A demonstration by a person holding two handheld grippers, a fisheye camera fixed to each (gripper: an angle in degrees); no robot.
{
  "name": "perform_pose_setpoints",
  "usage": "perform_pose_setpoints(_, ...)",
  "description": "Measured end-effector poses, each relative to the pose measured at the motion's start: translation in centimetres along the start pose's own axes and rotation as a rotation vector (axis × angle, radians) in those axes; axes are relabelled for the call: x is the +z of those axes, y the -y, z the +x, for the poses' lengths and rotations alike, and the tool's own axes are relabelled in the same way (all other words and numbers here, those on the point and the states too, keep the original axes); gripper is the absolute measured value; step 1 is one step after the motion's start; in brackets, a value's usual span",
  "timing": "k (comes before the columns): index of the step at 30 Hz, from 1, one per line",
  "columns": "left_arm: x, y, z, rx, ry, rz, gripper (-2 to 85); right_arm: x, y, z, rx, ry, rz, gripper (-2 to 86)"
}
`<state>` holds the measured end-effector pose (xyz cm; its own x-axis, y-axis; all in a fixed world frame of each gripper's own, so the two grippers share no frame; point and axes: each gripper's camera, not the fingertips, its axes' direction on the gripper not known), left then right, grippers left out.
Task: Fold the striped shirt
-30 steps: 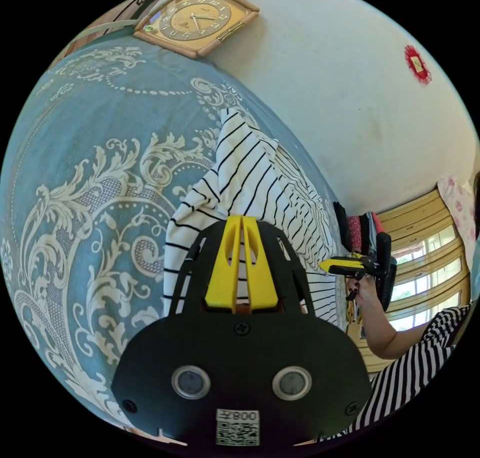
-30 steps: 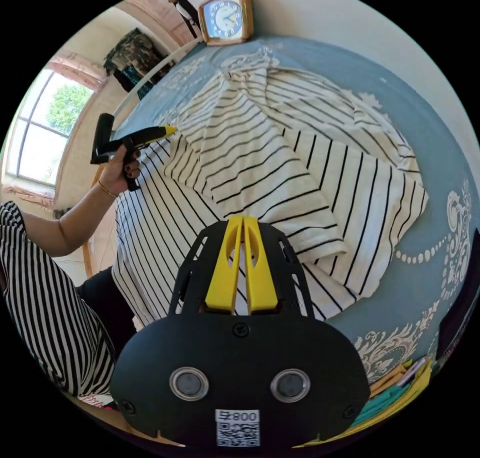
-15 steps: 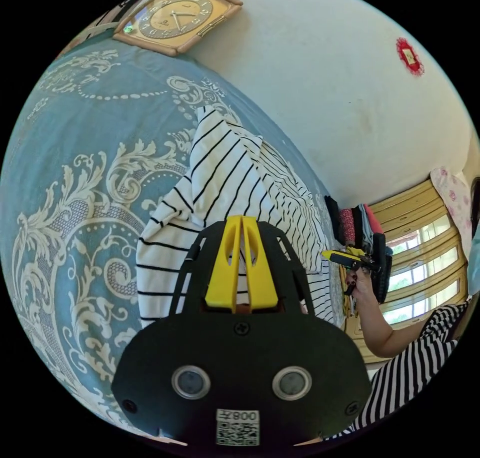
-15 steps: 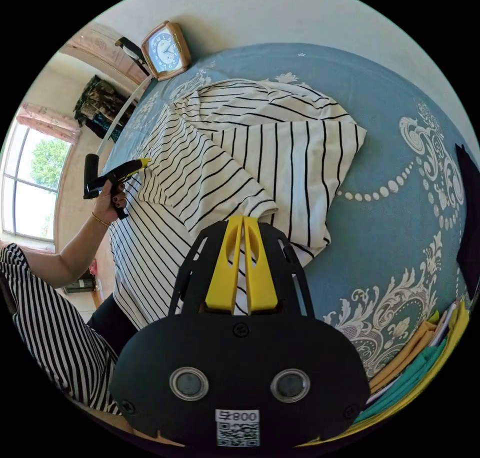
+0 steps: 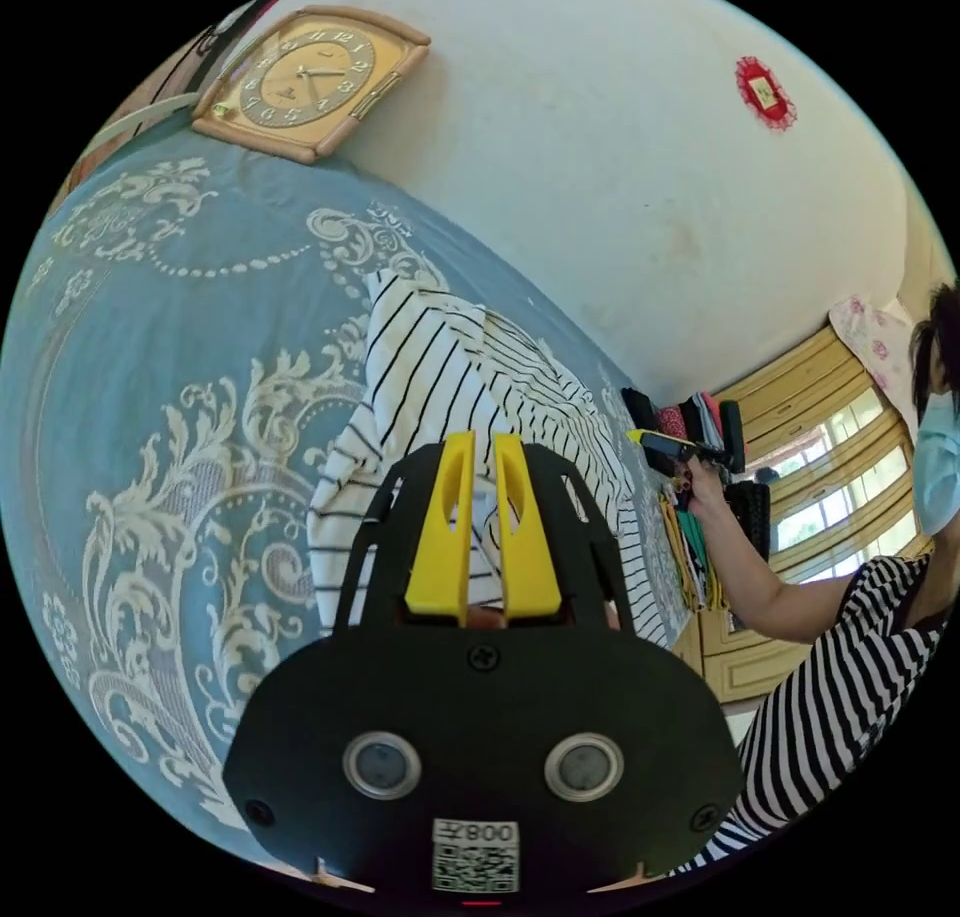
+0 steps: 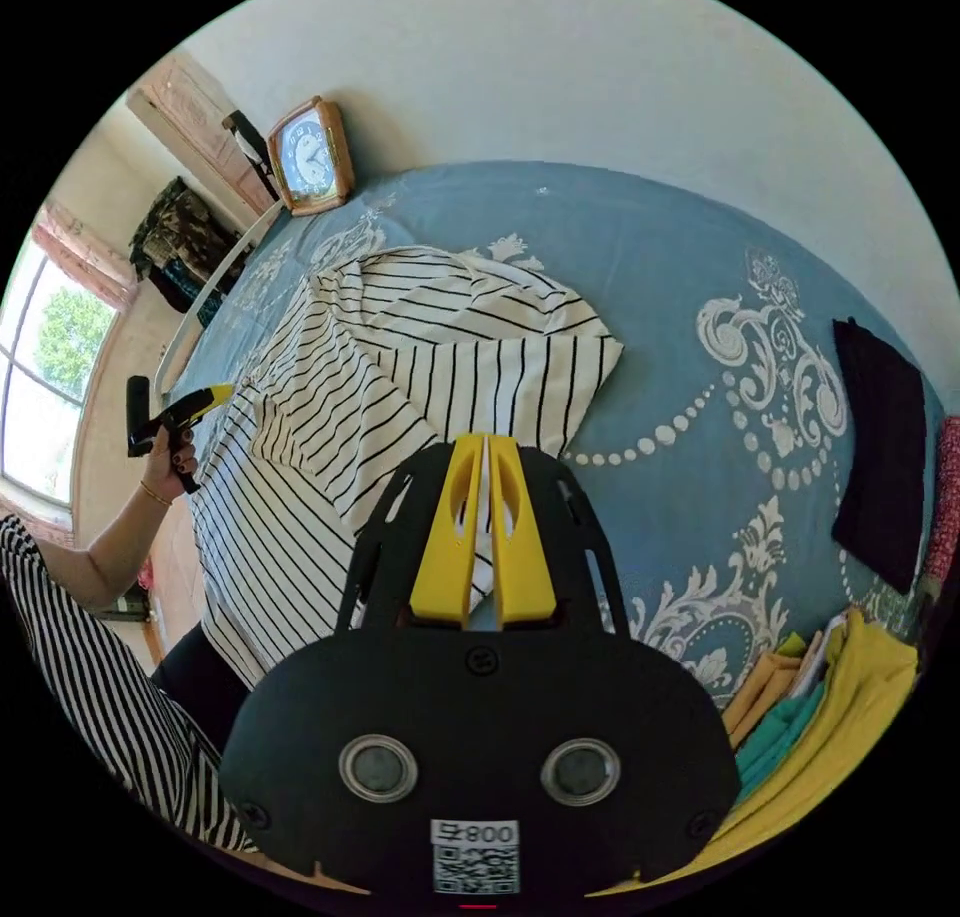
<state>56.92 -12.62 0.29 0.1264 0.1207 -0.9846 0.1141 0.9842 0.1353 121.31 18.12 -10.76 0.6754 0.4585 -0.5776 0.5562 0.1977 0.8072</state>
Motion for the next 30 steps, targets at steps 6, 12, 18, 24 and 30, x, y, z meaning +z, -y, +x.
perform_pose_setpoints(6, 6.3, 9.4, 4.5, 0.211, 0.065, -0.059, 5.0, 3.6, 6.8, 0.2, -0.062, -0.149, -0.046, 3.8)
perform_pose_setpoints(12, 12.8, 16.1, 6.4, 0.312, 0.284, -0.187, 6.4, 7.1, 7.8, 0.7, -0.081, -0.222, -0.078, 3.5)
perform_pose_setpoints(18, 15.2, 18.0, 8.3, 0.352, 0.339, -0.232, 2.6, 6.8, 7.0, 0.7, -0.093, -0.221, -0.012, 1.2)
perform_pose_setpoints(24, 16.8, 18.7, 10.6, 0.381, 0.396, -0.237, 3.2, 7.9, 7.3, 3.8, 0.034, -0.065, -0.051, 1.6)
perform_pose_setpoints(30, 14.7, 17.7, 11.2, 0.339, 0.291, -0.125, 6.3, 5.3, 5.8, 1.0, -0.048, -0.071, 0.087, 5.7)
